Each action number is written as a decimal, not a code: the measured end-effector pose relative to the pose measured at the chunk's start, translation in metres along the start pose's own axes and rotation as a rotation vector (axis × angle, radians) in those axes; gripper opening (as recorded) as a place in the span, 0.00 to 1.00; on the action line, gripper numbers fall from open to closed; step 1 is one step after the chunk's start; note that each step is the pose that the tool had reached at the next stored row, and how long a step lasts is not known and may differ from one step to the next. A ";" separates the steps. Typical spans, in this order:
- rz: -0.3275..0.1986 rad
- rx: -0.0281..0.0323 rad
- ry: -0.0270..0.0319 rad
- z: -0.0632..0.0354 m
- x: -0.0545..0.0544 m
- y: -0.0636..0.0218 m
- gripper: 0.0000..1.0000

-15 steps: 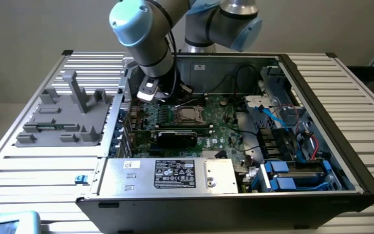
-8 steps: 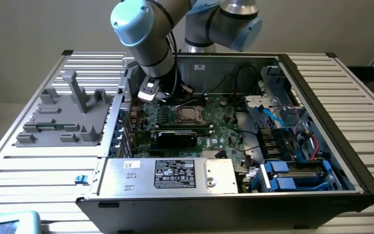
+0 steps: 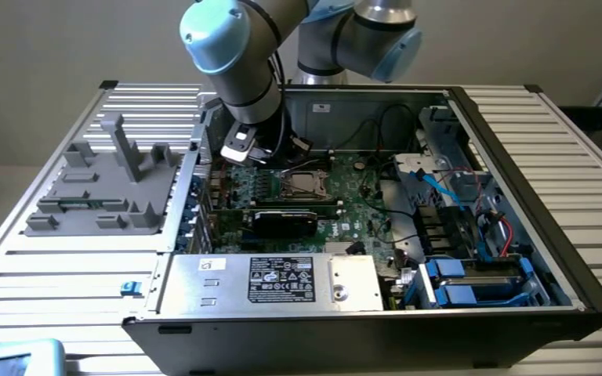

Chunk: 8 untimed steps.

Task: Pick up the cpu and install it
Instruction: 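Install the first cpu locking lever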

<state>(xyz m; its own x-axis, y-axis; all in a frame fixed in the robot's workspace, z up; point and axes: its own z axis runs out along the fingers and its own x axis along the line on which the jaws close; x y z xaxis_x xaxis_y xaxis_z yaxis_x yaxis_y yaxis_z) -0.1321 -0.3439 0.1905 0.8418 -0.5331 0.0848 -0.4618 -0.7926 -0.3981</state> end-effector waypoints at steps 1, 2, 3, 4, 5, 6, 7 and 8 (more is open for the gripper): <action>0.002 -0.0013 -0.0008 -0.0001 0.000 0.0000 0.11; 0.004 -0.0023 -0.0015 -0.0002 0.000 -0.0001 0.11; 0.006 -0.0032 -0.0020 -0.0004 0.000 -0.0002 0.11; 0.008 -0.0042 -0.0027 -0.0006 0.000 -0.0003 0.11; 0.010 -0.0047 -0.0030 -0.0008 0.000 -0.0004 0.11; 0.011 -0.0054 -0.0032 -0.0009 0.001 -0.0005 0.11; 0.013 -0.0056 -0.0029 -0.0009 0.001 -0.0006 0.11; 0.014 -0.0059 -0.0026 -0.0008 0.001 -0.0008 0.11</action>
<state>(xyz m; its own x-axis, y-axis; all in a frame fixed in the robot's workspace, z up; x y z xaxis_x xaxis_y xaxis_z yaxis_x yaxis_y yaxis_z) -0.1310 -0.3441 0.1916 0.8361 -0.5431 0.0770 -0.4749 -0.7870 -0.3938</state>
